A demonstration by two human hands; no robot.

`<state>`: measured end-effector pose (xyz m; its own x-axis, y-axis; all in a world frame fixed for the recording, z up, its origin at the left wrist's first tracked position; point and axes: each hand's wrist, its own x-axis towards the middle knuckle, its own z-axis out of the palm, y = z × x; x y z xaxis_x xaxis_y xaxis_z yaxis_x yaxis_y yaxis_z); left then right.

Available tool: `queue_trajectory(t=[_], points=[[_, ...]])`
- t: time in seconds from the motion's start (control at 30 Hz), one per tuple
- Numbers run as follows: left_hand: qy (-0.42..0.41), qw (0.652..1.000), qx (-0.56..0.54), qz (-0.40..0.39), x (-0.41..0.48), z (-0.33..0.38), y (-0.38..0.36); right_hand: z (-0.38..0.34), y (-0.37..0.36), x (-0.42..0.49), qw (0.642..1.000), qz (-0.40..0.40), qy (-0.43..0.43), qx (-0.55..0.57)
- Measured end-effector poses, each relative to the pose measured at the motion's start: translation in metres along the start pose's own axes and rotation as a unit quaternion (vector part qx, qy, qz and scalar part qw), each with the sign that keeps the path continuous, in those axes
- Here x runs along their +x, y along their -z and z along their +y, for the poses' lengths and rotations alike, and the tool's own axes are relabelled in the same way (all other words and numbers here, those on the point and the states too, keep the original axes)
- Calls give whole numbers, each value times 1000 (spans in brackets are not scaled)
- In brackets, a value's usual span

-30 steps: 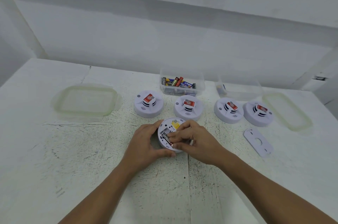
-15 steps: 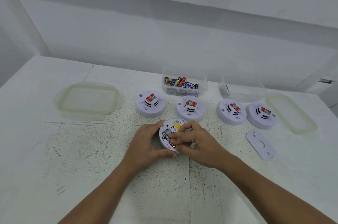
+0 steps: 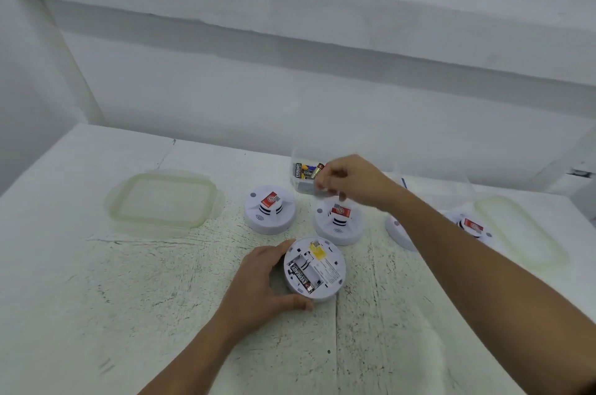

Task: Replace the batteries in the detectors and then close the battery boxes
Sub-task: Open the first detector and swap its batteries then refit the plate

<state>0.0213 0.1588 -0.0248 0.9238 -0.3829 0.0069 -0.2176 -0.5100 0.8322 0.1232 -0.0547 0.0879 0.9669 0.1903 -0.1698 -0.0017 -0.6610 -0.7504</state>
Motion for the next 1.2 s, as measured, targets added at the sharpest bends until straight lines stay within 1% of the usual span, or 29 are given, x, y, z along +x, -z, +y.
queue_trajectory(t=[0.07,0.13,0.23,0.3,0.33,0.37,0.5,0.57,0.6,0.67,0.73,0.8,0.83,0.9,0.97,1.0,1.07,1.13,1.2], points=[[0,1000,2,1,1,0,0,1,9,27,996,48,-7,-78],[-2,1000,5,0,1,0,0,2,12,47,985,57,-31,-160],[2,1000,6,2,0,-1,0,4,4,65,975,-1,-84,-206],[3,1000,4,5,0,-2,0,5,-5,74,962,-49,-107,-248],[2,1000,5,5,1,-2,-1,5,-8,78,954,-61,-113,-271],[2,1000,8,5,1,-2,-1,5,-11,81,950,-63,-119,-281],[3,1000,11,6,0,-4,-1,4,-14,84,951,-64,-143,-266],[4,1000,9,8,0,-4,-1,6,-11,82,954,-75,-140,-254],[5,1000,8,7,0,-4,-1,8,-8,80,959,-77,-132,-240],[4,1000,8,7,0,-3,-1,10,0,75,976,-62,-118,-172],[3,1000,7,7,0,-1,0,14,8,67,990,-17,-106,-88],[5,1000,4,4,-1,-1,-1,16,14,57,995,31,-90,-16],[6,1000,2,4,-1,-1,0,17,16,52,995,43,-84,39],[9,1000,-1,5,-1,-1,0,16,17,39,979,53,-82,182],[11,1000,1,6,-1,0,0,15,18,24,944,52,-80,316],[12,1000,2,7,-1,1,0,14,18,16,926,50,-76,366],[12,1000,2,8,-2,1,0,13,16,1,898,46,-66,432],[10,1000,4,7,-2,2,-1,9,11,-15,878,44,-63,472],[11,1000,5,8,-2,2,-1,6,4,-29,871,38,-63,485]])
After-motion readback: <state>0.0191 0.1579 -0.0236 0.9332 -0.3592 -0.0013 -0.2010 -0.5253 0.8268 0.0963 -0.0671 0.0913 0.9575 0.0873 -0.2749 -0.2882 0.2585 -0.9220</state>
